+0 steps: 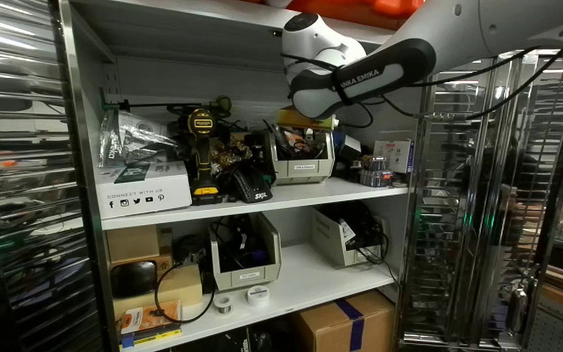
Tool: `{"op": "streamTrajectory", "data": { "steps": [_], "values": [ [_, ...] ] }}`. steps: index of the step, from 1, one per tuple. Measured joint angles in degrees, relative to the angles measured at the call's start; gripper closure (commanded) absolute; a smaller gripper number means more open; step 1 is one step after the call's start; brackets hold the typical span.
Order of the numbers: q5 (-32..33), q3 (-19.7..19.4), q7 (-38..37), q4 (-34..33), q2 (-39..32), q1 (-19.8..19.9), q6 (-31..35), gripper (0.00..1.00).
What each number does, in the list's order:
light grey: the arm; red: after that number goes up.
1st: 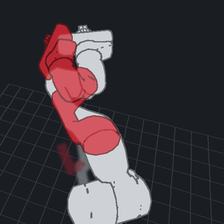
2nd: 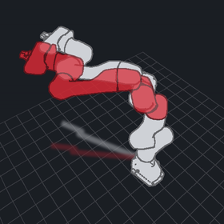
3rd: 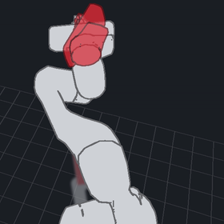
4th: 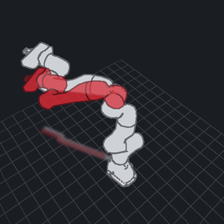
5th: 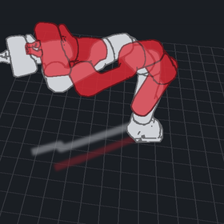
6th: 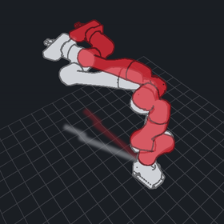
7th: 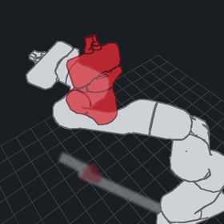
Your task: Pick the white object and put it in the box
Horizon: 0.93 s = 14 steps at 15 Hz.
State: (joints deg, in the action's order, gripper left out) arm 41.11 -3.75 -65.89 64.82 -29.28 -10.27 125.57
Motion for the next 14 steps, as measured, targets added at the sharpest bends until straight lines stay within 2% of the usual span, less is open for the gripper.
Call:
{"op": "streamTrajectory", "data": {
  "steps": [1,3,7,9,14],
  "values": [
    [-1.13,0.0,0.17,-2.27,-1.46,0.08,-0.15,0.46],
    [-3.16,0.0,0.49,-5.38,-4.19,-0.02,-0.2,0.38],
    [-6.62,-0.28,2.46,-12.32,-9.6,-0.14,-0.51,0.06],
    [-7.19,-0.98,3.32,-15.69,-11.86,-0.4,-0.65,0.0],
    [-7.16,-0.68,4.44,-17.84,-13.21,-0.49,-0.28,0.0]
  ]
}}
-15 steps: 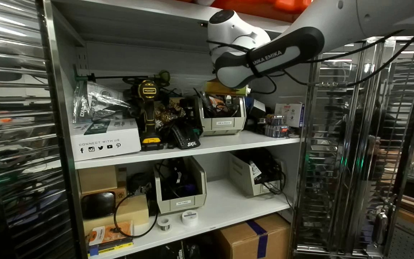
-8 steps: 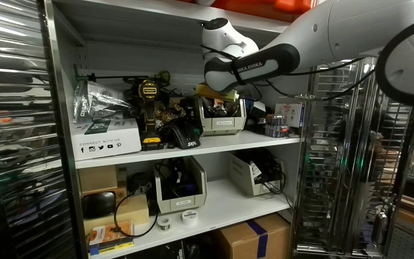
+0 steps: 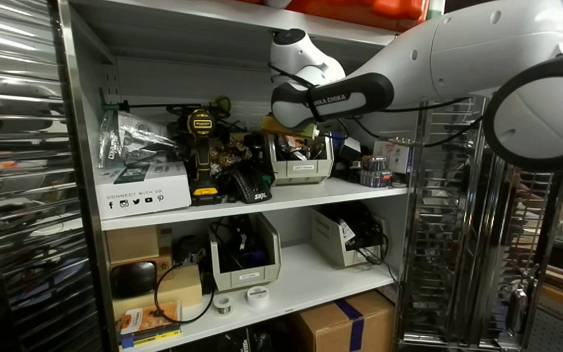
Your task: Pick the white object and put it in the box
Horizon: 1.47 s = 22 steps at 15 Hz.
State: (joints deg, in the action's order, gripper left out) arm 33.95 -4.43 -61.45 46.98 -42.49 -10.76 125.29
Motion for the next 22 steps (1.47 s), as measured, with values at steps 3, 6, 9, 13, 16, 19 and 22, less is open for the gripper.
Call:
{"op": "streamTrajectory", "data": {
  "steps": [3,6,9,13,16,19,22],
  "values": [
    [0.71,0.39,1.07,0.91,0.75,-0.57,0.37,0.0],
    [2.34,0.5,1.16,4.9,3.68,-1.25,0.8,0.0],
    [2.53,1.91,3.73,12.12,9.44,-1.49,0.68,0.0],
    [-3.23,6.33,13.45,22.82,19.93,-0.81,-4.67,0.0],
    [-10.64,8.34,21.28,31.02,27.65,0.58,-9.83,0.0],
    [-18.05,8.71,29.25,37.63,33.74,2.04,-16.44,0.0],
    [-23.4,8.54,36.09,41.63,37.61,3.4,-25.66,0.0]
  ]
}}
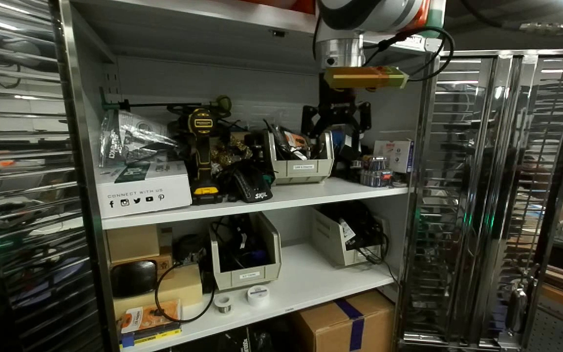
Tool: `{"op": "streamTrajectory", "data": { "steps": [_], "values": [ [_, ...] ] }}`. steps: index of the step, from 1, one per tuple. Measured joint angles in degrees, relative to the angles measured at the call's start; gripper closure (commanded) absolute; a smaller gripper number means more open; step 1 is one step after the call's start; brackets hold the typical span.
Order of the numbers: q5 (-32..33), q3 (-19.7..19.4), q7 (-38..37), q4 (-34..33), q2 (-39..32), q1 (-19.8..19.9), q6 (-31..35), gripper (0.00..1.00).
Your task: Pick the white object and put it in the box
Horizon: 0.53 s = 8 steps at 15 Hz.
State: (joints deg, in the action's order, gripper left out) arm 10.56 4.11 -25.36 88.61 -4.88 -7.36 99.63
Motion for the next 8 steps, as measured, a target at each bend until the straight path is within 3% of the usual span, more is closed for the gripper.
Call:
{"op": "streamTrajectory", "data": {
  "steps": [4,8],
  "values": [
    [-2.78,-0.29,7.8,0.93,1.8,1.6,-12.46,0.0],
    [-2.79,-0.48,10.94,0.9,2.0,2.25,-15.06,0.0]
  ]
}}
